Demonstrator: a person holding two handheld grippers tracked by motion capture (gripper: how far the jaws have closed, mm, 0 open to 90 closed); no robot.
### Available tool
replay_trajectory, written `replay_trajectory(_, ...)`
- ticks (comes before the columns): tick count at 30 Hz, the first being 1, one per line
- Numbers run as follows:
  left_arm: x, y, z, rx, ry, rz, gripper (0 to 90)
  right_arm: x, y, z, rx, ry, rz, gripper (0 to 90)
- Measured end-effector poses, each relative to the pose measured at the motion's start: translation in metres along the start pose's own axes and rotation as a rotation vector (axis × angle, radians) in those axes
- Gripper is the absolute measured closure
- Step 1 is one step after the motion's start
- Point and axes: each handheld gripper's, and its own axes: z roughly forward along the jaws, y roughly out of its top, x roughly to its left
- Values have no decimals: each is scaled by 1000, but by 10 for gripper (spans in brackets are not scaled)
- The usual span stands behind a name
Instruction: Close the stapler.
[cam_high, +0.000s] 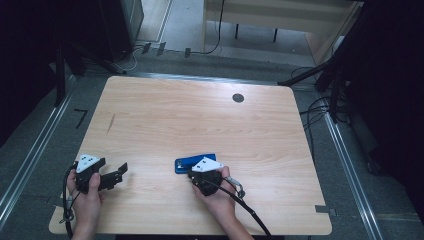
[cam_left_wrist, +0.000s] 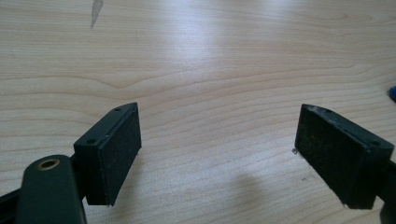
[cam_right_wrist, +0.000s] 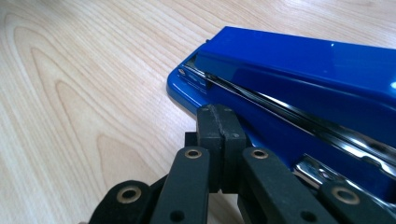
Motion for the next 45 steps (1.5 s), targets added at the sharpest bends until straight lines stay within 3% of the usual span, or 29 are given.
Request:
replay_trajectory(8,0,0,0,-2,1,-2,154,2,6,7,0,-3,-1,900)
replay_trajectory(20,0,0,0,-5,-2,-6,154,-2,3,3,-3,-25,-5,900)
replay_trajectory(29,0,0,0,-4,0,-7,154,-19,-8,-11,-6,-44,46,900)
replay_trajectory(31,0,0,0,-5,-2,-8,154,-23,-11,-16,-27,-22,73,900)
replay_trajectory(33,1,0,0,-3,-2,-9,154,-23,-14,-22,-53,-11,68,786)
replay_trajectory(37,1,0,0,-3,-2,-9,154,-21,-21,-30,-53,-16,47,673)
replay_trajectory(42,0,0,0,-4,1,-7,154,-27,-24,-49,-122,4,84,529)
replay_trajectory(45,0,0,0,-4,3,-6,154,-30,-22,-59,-140,-15,81,392)
